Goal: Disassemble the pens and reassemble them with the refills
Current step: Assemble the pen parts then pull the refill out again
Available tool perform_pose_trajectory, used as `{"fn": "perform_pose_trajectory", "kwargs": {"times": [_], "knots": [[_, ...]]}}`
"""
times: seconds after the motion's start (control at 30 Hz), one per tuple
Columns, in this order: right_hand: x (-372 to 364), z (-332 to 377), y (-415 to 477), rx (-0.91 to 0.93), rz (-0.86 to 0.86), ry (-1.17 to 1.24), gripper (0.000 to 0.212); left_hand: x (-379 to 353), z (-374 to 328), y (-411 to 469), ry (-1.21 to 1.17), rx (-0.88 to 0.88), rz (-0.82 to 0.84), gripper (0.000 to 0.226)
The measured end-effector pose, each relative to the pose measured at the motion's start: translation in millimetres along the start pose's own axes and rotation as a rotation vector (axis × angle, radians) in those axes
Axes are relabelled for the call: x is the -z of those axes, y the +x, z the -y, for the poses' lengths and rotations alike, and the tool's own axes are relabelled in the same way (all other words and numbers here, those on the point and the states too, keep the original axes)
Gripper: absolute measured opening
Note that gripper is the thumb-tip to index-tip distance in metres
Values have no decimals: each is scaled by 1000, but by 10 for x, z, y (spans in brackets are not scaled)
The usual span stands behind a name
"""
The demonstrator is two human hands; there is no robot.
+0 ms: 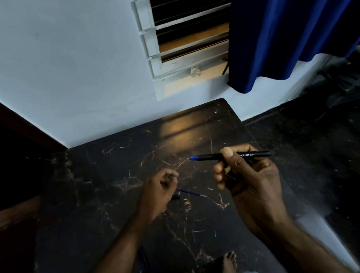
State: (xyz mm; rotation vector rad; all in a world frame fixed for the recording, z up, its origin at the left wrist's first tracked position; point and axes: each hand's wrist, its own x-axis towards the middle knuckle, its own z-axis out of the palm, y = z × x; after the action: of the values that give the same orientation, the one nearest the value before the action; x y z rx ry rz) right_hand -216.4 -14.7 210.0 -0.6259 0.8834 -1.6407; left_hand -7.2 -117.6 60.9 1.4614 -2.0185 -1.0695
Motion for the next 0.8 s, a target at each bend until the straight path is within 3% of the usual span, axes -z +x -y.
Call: {"fn": "perform_pose_trajectory", "kwargs": {"times": [0.07, 0.17, 0.33, 0.5, 0.63, 0.8], "knots": [[46, 37, -25, -1, -18, -13, 11, -210, 356, 2, 134, 83, 49, 34], [85, 83, -66, -4, -60, -39, 12, -395, 664, 34, 299, 67, 91, 37], [95, 120, -161, -16, -98, -45, 13, -520, 871, 56, 438, 80, 146, 28], [109, 159, -225, -3, -85, -68, 11, -522, 914, 31, 455, 92, 86, 21], [81, 181, -229, 11, -89, -60, 21, -386, 522, -27, 76, 151, -74, 20], [67, 226, -162, 122, -83, -122, 15, 200, -423, -177, -414, -110, -180, 23]]}}
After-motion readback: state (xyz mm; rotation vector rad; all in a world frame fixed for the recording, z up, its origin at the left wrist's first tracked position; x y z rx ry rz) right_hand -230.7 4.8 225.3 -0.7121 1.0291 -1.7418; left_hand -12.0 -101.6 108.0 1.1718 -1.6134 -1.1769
